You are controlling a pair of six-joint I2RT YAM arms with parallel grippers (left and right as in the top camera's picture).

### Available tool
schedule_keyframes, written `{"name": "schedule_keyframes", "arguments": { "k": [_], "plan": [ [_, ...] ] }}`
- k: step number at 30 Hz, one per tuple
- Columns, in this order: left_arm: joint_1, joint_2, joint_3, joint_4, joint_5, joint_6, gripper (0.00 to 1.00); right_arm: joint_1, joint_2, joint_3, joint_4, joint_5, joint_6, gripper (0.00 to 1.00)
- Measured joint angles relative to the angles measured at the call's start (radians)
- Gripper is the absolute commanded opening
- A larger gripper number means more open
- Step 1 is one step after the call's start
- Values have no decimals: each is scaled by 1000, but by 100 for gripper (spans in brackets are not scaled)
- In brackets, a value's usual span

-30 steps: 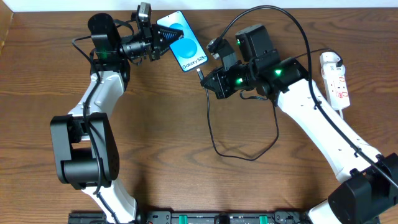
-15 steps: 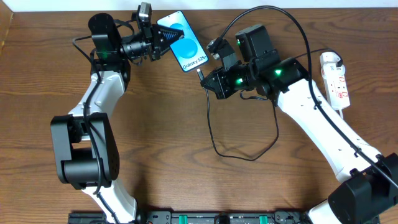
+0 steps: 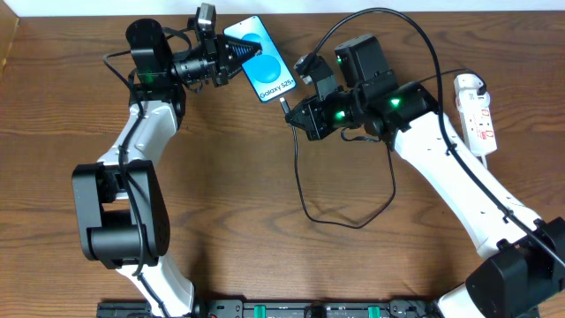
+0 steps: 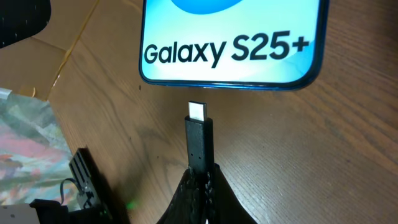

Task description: Plug charger to phone and switch on socket

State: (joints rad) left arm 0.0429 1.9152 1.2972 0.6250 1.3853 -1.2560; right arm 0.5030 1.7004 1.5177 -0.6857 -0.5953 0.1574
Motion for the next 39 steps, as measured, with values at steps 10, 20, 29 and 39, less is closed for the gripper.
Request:
{"name": "schedule_keyframes", "arguments": {
  "k": [10, 20, 29, 39],
  "plan": [
    [0, 0, 0, 0, 5, 0, 7, 0, 0, 0, -5, 0, 0, 1],
    [0, 0, 0, 0, 23, 0, 7, 0, 0, 0, -5, 0, 3, 1],
    [0, 0, 0, 0, 23, 4, 7, -3, 0, 0, -5, 0, 3, 1],
    [0, 0, 0, 0, 23, 5, 7, -8, 0, 0, -7, 0, 3, 1]
  ]
}}
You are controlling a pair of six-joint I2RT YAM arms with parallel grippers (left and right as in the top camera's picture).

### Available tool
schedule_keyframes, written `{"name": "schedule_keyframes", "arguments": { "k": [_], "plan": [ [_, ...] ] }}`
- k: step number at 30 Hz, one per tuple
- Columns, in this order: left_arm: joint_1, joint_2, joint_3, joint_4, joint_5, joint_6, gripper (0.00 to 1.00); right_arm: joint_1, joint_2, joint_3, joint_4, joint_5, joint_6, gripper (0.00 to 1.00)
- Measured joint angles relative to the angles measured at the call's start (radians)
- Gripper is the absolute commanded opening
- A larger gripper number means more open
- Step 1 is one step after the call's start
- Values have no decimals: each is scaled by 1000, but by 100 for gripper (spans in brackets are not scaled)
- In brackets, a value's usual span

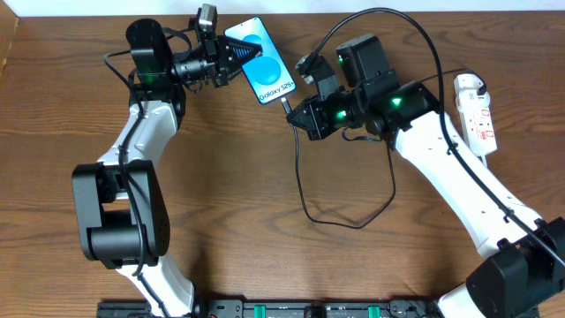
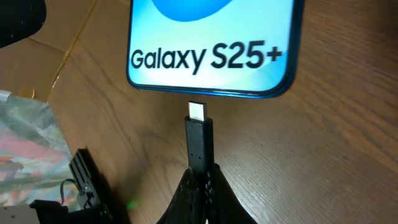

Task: Plug charger to phone and switch on socket
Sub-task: 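Push the plug up into the phone's port while the left gripper holds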

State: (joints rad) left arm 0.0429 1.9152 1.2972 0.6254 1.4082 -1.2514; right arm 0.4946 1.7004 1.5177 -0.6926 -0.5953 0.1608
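The phone lies slanted at the table's back, its lit screen reading "Galaxy S25+". My left gripper is shut on the phone's far end. My right gripper is shut on the black charger plug. The plug's metal tip points at the phone's bottom edge, a small gap short of it. From the right wrist view the tip sits left of the edge's middle. The black cable loops toward the front. The white socket strip lies at the right edge.
A black box sits behind the right wrist, with cable arcing over it. A crumpled patterned sheet and a small black part lie left of the plug in the right wrist view.
In the right wrist view the phone's bottom edge has shifted left and come closer to the plug tip, now slightly tilted. Both grippers keep their holds.
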Motion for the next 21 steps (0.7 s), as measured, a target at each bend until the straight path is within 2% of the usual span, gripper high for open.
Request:
{"name": "schedule_keyframes", "arguments": {
  "k": [21],
  "plan": [
    [0, 0, 0, 0, 0, 0, 7, 0, 0, 0, -2, 0, 15, 1]
  ]
}}
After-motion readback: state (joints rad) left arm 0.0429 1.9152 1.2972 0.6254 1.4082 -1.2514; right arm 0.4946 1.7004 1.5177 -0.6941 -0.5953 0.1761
